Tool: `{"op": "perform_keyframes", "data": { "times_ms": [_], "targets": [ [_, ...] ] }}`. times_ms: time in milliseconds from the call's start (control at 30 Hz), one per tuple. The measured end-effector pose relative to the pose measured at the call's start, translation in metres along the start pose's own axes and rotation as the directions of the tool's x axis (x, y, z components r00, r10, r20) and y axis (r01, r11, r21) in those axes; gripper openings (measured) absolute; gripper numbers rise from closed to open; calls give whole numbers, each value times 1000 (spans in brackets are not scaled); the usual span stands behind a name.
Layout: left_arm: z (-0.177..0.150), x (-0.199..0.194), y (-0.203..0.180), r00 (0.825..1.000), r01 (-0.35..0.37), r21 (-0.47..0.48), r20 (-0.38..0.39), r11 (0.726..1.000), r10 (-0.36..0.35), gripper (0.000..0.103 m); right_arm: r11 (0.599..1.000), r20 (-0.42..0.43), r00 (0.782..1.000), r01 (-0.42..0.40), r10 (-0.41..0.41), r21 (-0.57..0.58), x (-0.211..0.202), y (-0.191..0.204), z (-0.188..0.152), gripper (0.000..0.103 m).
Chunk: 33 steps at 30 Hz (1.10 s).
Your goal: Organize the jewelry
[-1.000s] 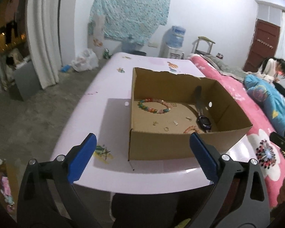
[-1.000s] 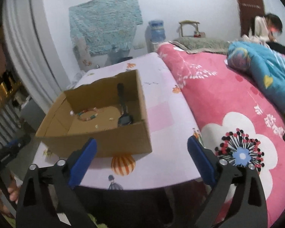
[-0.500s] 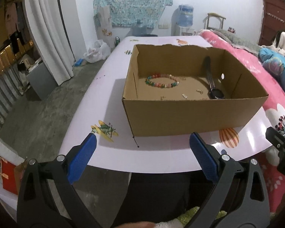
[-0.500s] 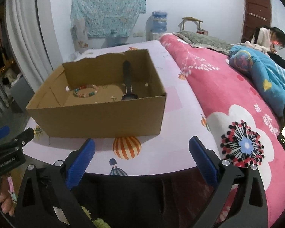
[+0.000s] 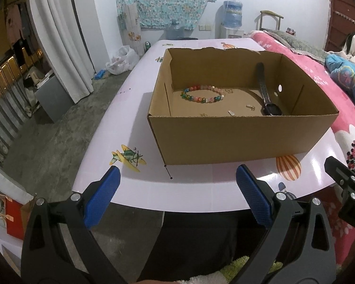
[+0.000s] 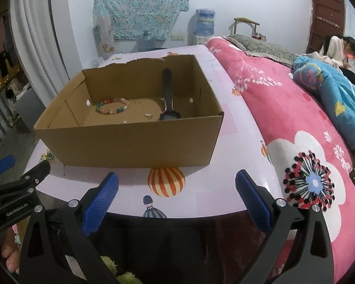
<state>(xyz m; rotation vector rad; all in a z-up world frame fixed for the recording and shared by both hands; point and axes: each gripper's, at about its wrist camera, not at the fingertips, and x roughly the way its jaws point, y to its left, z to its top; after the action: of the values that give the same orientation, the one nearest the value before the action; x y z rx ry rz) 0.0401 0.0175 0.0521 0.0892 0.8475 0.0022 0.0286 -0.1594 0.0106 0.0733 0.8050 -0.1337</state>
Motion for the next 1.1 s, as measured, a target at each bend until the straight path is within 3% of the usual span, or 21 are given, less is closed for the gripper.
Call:
{"op": "perform_keyframes", "data": {
  "times_ms": [1100],
  "targets": [
    [1,9,-8,999,15,4,-38,1000,-14,95,1000,-27,1000,-8,9,14,9,-6,1,96]
  ]
}}
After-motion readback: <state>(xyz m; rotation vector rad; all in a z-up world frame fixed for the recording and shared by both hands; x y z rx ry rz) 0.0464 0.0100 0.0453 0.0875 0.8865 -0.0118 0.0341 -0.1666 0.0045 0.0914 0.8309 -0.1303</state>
